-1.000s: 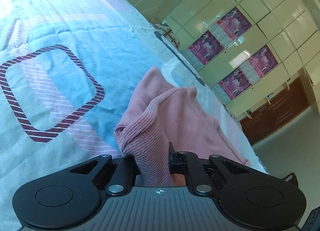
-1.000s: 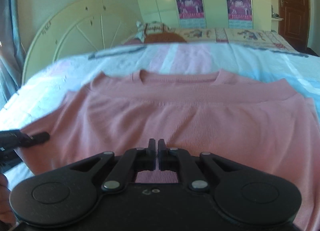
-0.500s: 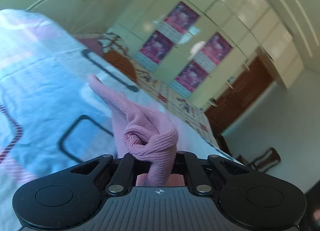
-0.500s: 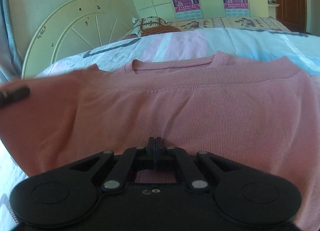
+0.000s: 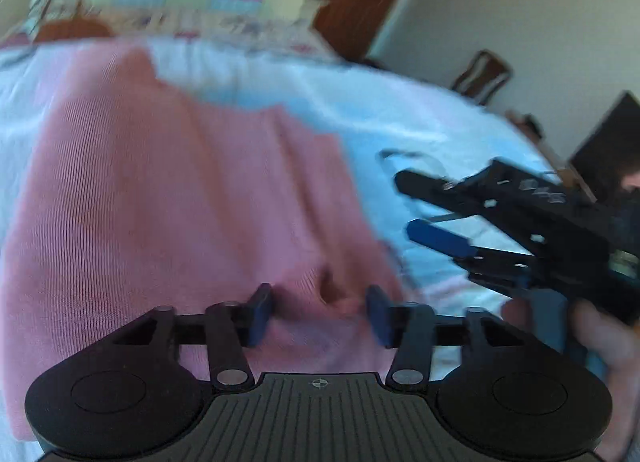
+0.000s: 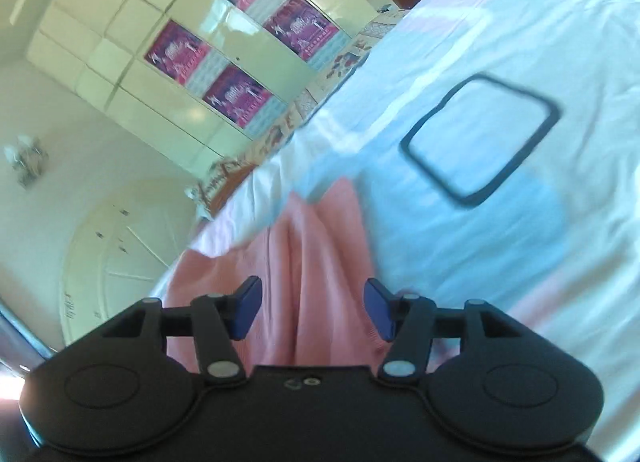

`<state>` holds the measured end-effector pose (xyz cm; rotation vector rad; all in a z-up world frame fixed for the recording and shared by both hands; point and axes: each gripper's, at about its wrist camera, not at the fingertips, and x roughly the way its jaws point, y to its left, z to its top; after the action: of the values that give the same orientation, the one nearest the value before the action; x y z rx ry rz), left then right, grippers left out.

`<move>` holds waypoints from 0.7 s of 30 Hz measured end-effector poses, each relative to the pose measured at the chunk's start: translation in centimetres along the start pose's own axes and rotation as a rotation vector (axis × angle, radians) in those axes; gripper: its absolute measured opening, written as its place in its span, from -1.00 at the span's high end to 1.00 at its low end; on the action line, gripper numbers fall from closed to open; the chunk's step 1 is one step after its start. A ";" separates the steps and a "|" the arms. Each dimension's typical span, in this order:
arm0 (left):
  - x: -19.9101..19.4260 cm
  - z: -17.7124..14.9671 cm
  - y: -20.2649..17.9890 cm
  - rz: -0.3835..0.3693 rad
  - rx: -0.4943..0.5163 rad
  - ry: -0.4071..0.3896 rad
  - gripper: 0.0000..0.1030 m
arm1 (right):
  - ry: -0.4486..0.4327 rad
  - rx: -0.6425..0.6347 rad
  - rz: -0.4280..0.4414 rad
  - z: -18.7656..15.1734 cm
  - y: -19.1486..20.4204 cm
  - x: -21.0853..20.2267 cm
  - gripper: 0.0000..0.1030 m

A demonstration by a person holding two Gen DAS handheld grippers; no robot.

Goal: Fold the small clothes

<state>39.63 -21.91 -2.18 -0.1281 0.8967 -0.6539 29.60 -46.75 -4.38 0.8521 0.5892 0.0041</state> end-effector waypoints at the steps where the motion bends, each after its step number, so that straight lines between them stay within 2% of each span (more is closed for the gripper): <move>1: -1.8 0.1 0.3 0.005 -0.007 -0.040 -0.40 | 0.002 -0.015 0.019 0.3 0.0 -0.7 -0.04; 3: -5.1 0.6 1.9 0.014 -0.024 -0.112 -0.47 | 0.025 -0.041 0.068 0.3 0.2 -1.1 -0.02; 4: -6.3 1.1 3.2 0.049 -0.039 -0.142 -0.48 | 0.050 -0.050 0.093 0.2 0.5 -0.8 -0.02; 5: -6.9 1.6 4.9 0.118 -0.053 -0.157 -0.48 | 0.081 -0.057 0.115 0.3 0.9 -0.3 -0.02; 7: -6.8 2.5 7.8 0.240 -0.069 -0.143 -0.48 | 0.136 -0.076 0.141 -0.3 1.6 1.0 -0.01; 8: -6.4 2.5 9.8 0.277 -0.090 -0.136 -0.48 | 0.161 -0.096 0.133 -0.6 2.4 1.7 0.02; 11: -4.8 1.8 12.4 0.337 -0.144 -0.101 -0.48 | 0.206 -0.130 0.111 -1.3 3.5 3.7 0.10; 17: -1.3 -0.9 14.0 0.316 -0.242 -0.079 -0.48 | 0.327 -0.219 0.017 -2.0 4.5 6.2 0.16; 19: -0.9 -1.0 14.2 0.294 -0.282 -0.087 -0.48 | 0.345 -0.233 0.013 -2.1 4.9 6.3 0.15; 21: -0.9 -0.9 14.3 0.282 -0.275 -0.097 -0.48 | 0.374 -0.241 0.020 -2.1 5.1 6.8 0.15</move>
<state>45.27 -9.81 -7.37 -0.2722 0.8875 -0.2581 35.43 -40.28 -5.14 0.6242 0.9108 0.2530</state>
